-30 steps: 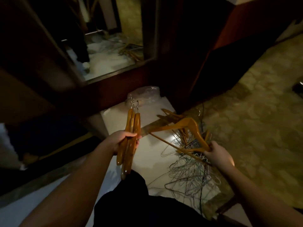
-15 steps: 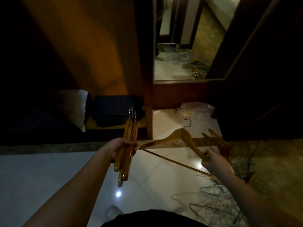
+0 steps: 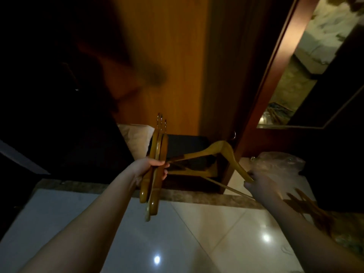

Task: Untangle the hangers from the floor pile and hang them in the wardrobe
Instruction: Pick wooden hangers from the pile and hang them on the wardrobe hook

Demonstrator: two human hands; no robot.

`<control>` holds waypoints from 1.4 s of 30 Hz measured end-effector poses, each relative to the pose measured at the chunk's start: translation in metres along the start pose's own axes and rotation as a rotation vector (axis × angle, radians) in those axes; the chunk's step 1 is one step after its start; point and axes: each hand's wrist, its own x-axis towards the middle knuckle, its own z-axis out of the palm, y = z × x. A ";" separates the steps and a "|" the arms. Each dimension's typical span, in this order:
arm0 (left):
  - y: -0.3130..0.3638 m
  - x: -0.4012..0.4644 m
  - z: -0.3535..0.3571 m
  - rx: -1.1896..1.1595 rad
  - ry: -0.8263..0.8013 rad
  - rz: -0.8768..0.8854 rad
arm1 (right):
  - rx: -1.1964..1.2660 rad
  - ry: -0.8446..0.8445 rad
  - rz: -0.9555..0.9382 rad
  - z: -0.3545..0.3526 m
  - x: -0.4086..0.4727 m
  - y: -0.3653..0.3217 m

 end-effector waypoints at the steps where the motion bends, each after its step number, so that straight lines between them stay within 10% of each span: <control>1: 0.011 -0.004 -0.008 0.006 0.002 0.027 | 0.024 0.023 -0.013 -0.003 0.007 -0.012; 25: 0.331 0.020 -0.025 -0.282 0.153 0.851 | 0.289 0.448 -0.273 -0.184 0.280 -0.252; 42: 0.378 0.098 -0.027 -0.630 -0.074 0.720 | 0.863 0.079 -0.455 -0.168 0.327 -0.336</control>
